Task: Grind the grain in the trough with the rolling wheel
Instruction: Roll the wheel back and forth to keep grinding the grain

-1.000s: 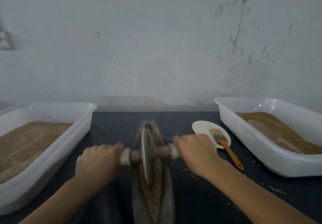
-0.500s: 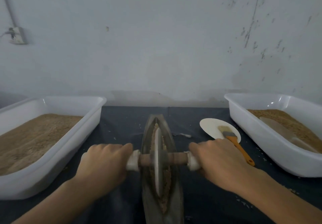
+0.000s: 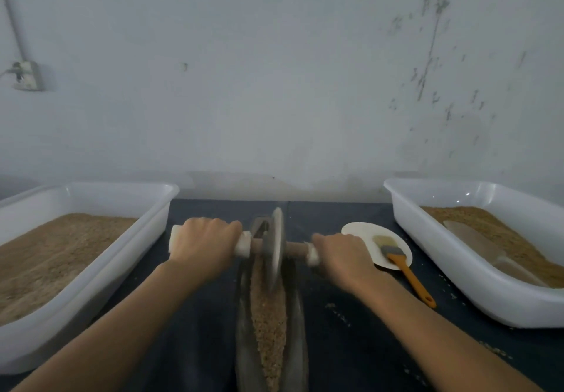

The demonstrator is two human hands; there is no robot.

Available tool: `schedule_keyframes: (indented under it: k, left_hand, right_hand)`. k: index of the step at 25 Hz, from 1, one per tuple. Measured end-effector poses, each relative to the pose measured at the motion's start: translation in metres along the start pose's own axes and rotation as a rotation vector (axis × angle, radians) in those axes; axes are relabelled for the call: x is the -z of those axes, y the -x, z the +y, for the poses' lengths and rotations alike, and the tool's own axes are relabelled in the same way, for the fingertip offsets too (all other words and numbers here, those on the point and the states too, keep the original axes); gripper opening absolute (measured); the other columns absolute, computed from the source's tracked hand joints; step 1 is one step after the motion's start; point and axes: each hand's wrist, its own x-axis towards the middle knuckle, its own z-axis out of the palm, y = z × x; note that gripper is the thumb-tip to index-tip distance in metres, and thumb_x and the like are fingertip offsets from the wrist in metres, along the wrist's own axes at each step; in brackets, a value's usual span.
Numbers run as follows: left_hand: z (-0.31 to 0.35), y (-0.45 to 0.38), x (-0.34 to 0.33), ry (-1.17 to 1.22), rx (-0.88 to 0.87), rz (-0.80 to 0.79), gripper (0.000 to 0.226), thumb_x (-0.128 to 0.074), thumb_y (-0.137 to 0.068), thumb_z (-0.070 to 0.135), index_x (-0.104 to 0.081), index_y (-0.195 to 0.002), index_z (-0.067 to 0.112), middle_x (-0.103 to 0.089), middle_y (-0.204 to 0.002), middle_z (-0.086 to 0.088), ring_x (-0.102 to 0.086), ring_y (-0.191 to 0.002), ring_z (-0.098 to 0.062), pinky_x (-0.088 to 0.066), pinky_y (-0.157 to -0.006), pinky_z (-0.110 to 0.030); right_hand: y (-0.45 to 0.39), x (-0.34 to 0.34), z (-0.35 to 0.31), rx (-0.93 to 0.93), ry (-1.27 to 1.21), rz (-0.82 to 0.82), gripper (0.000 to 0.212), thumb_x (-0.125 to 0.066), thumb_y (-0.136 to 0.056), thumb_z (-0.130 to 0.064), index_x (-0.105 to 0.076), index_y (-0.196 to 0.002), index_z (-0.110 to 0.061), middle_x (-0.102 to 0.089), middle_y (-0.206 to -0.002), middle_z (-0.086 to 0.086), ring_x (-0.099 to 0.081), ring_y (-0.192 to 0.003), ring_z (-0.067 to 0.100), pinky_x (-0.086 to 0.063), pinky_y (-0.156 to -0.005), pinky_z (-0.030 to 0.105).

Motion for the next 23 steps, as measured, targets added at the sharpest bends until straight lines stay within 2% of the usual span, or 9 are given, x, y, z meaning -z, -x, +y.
schedule_keyframes:
  k: [2, 4, 6, 9, 12, 15, 17, 20, 23]
  left_hand:
    - [0.002, 0.042, -0.004, 0.040, -0.080, 0.067, 0.031, -0.063, -0.073, 0.048, -0.035, -0.083, 0.039, -0.050, -0.071, 0.016, -0.045, -0.060, -0.005, -0.027, -0.055, -0.024]
    - [-0.002, 0.077, -0.001, 0.088, -0.155, 0.137, 0.047, -0.063, -0.056, 0.057, -0.022, -0.076, 0.044, -0.029, -0.055, 0.021, -0.024, -0.045, 0.001, -0.011, -0.048, -0.015]
    - [-0.010, 0.083, 0.003, 0.126, -0.156, 0.116, 0.041, -0.055, -0.054, 0.059, -0.021, -0.071, 0.045, -0.022, -0.050, 0.022, -0.016, -0.040, 0.004, -0.003, -0.049, -0.012]
    - [-0.006, 0.062, -0.010, 0.152, -0.043, -0.004, 0.028, -0.058, -0.074, 0.056, -0.033, -0.073, 0.043, -0.041, -0.058, 0.019, -0.035, -0.048, 0.003, -0.017, -0.047, -0.016]
    - [-0.001, 0.014, -0.022, 0.100, 0.055, 0.058, 0.023, -0.060, -0.080, 0.049, -0.040, -0.078, 0.036, -0.051, -0.067, 0.014, -0.043, -0.056, -0.006, -0.027, -0.049, -0.024]
    - [0.000, -0.009, -0.016, 0.052, 0.078, 0.034, 0.020, -0.057, -0.082, 0.045, -0.041, -0.084, 0.033, -0.059, -0.079, 0.011, -0.057, -0.070, -0.013, -0.034, -0.057, -0.029]
    - [0.001, 0.005, -0.008, 0.051, 0.051, 0.009, 0.024, -0.057, -0.083, 0.045, -0.035, -0.084, 0.035, -0.057, -0.082, 0.012, -0.056, -0.073, -0.011, -0.032, -0.059, -0.028]
    - [0.001, 0.058, 0.000, 0.111, -0.012, -0.034, 0.030, -0.056, -0.080, 0.053, -0.028, -0.081, 0.040, -0.045, -0.073, 0.016, -0.042, -0.065, -0.003, -0.027, -0.058, -0.024]
    - [-0.003, 0.091, 0.018, 0.146, -0.124, 0.064, 0.049, -0.071, -0.057, 0.055, -0.026, -0.068, 0.041, -0.032, -0.055, 0.018, -0.034, -0.048, -0.001, -0.017, -0.048, -0.016]
  right_hand:
    - [0.045, 0.005, 0.000, 0.109, -0.016, -0.008, 0.024, -0.062, -0.077, -0.041, -0.045, -0.090, -0.030, -0.062, -0.082, -0.002, -0.061, -0.072, 0.022, -0.048, -0.063, 0.039]
    - [0.078, 0.015, -0.005, 0.184, 0.075, 0.050, 0.033, -0.071, -0.065, -0.036, -0.043, -0.082, -0.030, -0.058, -0.068, -0.003, -0.057, -0.057, 0.018, -0.043, -0.047, 0.036]
    - [0.080, 0.026, -0.008, 0.225, 0.133, 0.073, 0.035, -0.075, -0.061, -0.028, -0.045, -0.081, -0.027, -0.057, -0.066, -0.003, -0.056, -0.054, 0.018, -0.037, -0.044, 0.032]
    - [0.047, 0.028, -0.017, 0.157, 0.174, 0.025, 0.023, -0.065, -0.079, -0.020, -0.048, -0.094, -0.023, -0.063, -0.085, 0.000, -0.061, -0.074, 0.026, -0.041, -0.059, 0.037]
    - [-0.006, 0.016, -0.015, 0.043, 0.210, 0.096, 0.021, -0.061, -0.081, -0.015, -0.049, -0.098, -0.019, -0.065, -0.092, 0.004, -0.062, -0.082, 0.032, -0.032, -0.059, 0.036]
    - [-0.026, 0.008, -0.010, -0.012, 0.161, 0.081, 0.022, -0.062, -0.083, -0.019, -0.050, -0.101, -0.019, -0.066, -0.097, 0.005, -0.062, -0.084, 0.032, -0.032, -0.061, 0.035]
    - [-0.007, 0.010, -0.009, 0.034, 0.116, 0.041, 0.022, -0.062, -0.083, -0.024, -0.048, -0.100, -0.020, -0.065, -0.095, 0.004, -0.061, -0.083, 0.030, -0.039, -0.063, 0.036]
    - [0.052, 0.021, -0.011, 0.141, 0.039, -0.049, 0.027, -0.063, -0.083, -0.033, -0.045, -0.101, -0.024, -0.062, -0.092, 0.000, -0.060, -0.080, 0.025, -0.048, -0.069, 0.040]
    - [0.086, 0.037, -0.011, 0.179, 0.051, -0.160, 0.026, -0.060, -0.083, -0.029, -0.042, -0.101, -0.025, -0.059, -0.092, 0.000, -0.057, -0.079, 0.022, -0.041, -0.066, 0.034]
